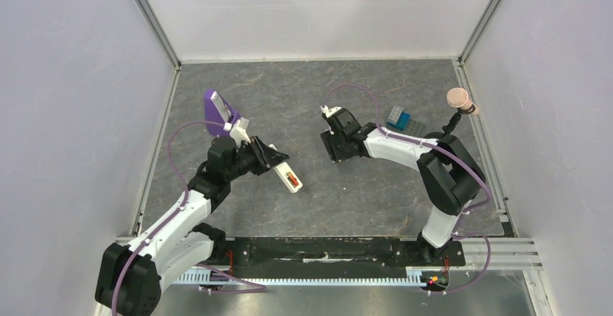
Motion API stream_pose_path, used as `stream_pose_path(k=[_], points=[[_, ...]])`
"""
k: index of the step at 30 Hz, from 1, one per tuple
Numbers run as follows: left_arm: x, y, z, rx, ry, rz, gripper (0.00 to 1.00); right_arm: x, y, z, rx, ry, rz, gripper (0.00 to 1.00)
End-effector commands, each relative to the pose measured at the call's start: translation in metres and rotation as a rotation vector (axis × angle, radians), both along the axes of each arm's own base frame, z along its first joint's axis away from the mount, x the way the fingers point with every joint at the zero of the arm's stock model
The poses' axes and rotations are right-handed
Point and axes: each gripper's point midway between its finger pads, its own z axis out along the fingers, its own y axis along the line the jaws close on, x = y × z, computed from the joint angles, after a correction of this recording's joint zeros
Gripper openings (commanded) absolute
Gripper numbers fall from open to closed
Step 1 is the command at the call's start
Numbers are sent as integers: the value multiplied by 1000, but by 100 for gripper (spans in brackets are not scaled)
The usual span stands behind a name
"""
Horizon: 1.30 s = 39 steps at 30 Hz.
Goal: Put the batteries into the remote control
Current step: Pick up the battery cover at the center of the board.
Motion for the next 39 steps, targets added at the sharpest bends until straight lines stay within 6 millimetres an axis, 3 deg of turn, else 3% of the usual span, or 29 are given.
stream_pose_path(k=[1, 11, 22, 32, 39], points=[[6, -5, 21, -47, -88, -42, 2, 11, 7, -1, 26, 20, 21, 57], [5, -2, 19, -58, -85, -46, 2, 7, 1, -18, -25, 113, 32, 52], [5, 0, 16, -56, -82, -43, 2, -5, -7, -35, -87, 200, 27, 25], [4, 2, 3, -42, -67, -39, 3, 6, -3, -5, -47, 123, -1, 22], [8, 4, -33, -71, -1, 62, 4, -4, -3, 15, 26, 100, -8, 23]])
